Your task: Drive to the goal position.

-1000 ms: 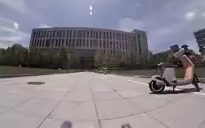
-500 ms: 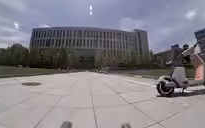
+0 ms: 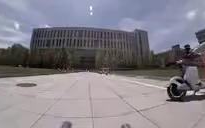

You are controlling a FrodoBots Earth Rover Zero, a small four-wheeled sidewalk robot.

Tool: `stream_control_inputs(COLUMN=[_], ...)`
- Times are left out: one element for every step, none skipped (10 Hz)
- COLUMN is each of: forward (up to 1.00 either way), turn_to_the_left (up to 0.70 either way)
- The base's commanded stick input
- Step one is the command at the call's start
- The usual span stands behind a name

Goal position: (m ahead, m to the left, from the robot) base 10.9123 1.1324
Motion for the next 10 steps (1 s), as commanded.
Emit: stream_control_inputs(forward=[0.70,0.70,0.70,0.70,0.70,0.70,0.70,0.70,0.70,0.70], turn_to_the_left=[0.00,0.00,0.00,0.00,0.00,0.00,0.00,0.00,0.00,0.00])
